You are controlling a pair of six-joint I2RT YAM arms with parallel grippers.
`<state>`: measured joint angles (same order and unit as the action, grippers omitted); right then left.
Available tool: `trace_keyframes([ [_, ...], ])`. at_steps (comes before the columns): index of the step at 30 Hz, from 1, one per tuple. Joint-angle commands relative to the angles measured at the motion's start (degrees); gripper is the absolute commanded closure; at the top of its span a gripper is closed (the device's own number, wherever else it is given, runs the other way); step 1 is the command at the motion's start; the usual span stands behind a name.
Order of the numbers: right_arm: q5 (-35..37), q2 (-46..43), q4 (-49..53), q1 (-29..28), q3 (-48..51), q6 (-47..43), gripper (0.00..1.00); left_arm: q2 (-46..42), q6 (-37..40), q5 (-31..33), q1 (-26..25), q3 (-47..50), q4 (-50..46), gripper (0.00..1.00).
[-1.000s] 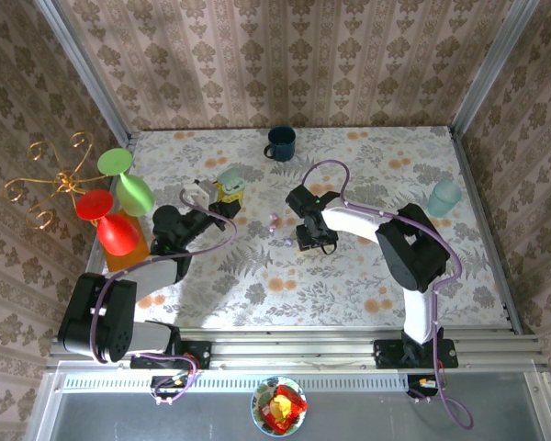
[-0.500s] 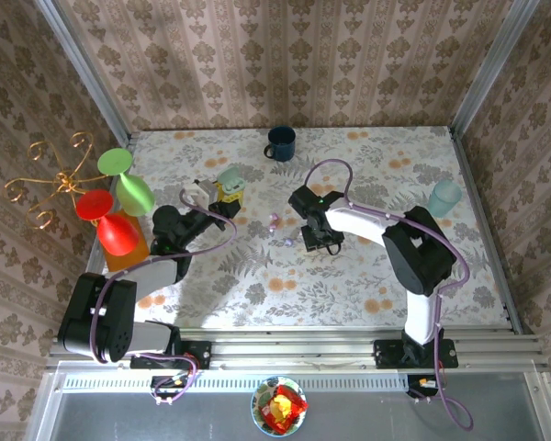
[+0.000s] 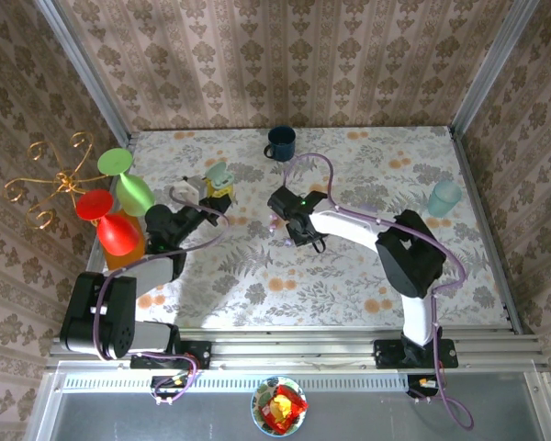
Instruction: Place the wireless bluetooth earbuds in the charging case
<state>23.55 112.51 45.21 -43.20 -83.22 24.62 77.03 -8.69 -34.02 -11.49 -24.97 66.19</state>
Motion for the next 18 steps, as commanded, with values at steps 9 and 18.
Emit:
trace_keyframes([
  [9,13.6,9.5,8.6,-3.0,-6.6,1.9,0.57,-1.3,-1.0,-0.7,1.6,-0.1,2.1,0.77],
  [18,13.2,12.1,8.6,-3.0,-8.1,0.3,0.59,-1.3,-0.9,-1.0,1.6,0.3,2.1,0.77],
])
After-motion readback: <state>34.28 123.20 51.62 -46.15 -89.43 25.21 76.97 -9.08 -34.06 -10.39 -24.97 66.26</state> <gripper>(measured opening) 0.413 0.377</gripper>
